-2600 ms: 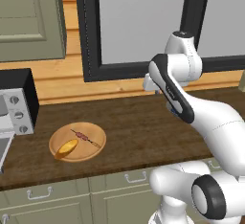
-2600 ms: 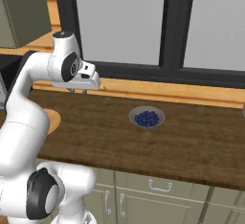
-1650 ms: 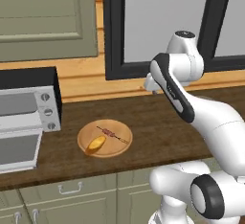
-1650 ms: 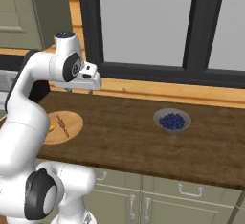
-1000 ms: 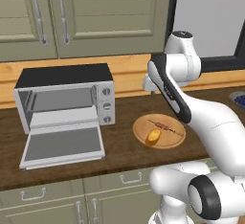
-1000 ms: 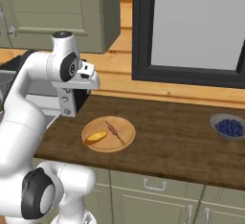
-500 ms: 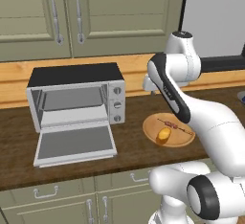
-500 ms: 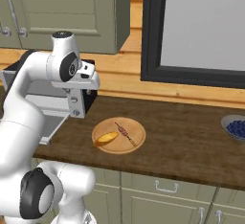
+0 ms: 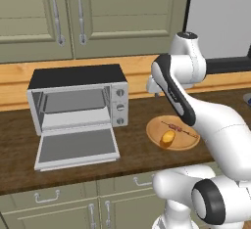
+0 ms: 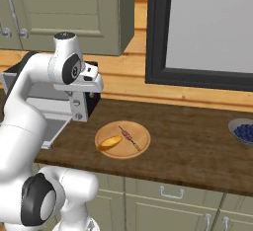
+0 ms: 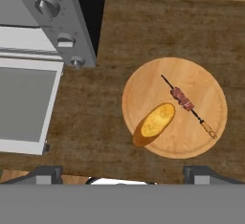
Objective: Pick up the kebab skewer and baguette bread, and place them inside the toaster oven. Close the toaster oven door and start by setting the timer.
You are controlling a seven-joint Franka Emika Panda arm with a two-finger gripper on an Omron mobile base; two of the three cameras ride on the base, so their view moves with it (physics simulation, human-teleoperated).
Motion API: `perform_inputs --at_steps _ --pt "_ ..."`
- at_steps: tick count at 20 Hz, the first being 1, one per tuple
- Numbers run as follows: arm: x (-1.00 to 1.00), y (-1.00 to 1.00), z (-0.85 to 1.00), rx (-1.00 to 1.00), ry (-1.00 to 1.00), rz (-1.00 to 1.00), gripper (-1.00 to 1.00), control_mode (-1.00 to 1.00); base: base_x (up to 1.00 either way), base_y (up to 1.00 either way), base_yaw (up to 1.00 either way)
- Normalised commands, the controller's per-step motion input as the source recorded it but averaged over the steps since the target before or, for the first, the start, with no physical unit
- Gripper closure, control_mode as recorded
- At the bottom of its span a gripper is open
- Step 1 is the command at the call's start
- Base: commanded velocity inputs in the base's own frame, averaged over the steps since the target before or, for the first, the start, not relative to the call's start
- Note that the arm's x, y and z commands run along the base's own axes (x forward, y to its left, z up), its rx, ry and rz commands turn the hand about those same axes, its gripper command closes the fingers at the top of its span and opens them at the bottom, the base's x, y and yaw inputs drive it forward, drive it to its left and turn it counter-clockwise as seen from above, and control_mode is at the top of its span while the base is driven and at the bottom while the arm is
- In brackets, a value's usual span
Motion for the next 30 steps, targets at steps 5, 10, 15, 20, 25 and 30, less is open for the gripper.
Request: perform_inputs --at_steps 5,10,15,20,25,30 --pt "0.00 0.00 0.00 0.00 0.00 0.00 -1.00 -1.00 0.00 0.00 0.00" --pt "0.00 0.00 -0.04 0.00 0.00 0.00 -1.00 -1.00 0.00 0.00 0.00" --pt "-0.77 0.64 -0.29 -0.01 -0.27 0.02 -1.00 -1.00 0.00 0.00 0.00" --pt "-0.06 1.00 -0.03 -0.04 -0.47 -0.06 -1.00 -1.00 0.00 0.00 0.00" --pt "0.17 1.00 0.00 0.01 -0.36 -0.17 -1.00 -1.00 0.00 0.00 0.00" --pt "0.17 1.00 0.00 0.10 -0.31 -0.18 -1.00 -1.00 0.00 0.00 0.00"
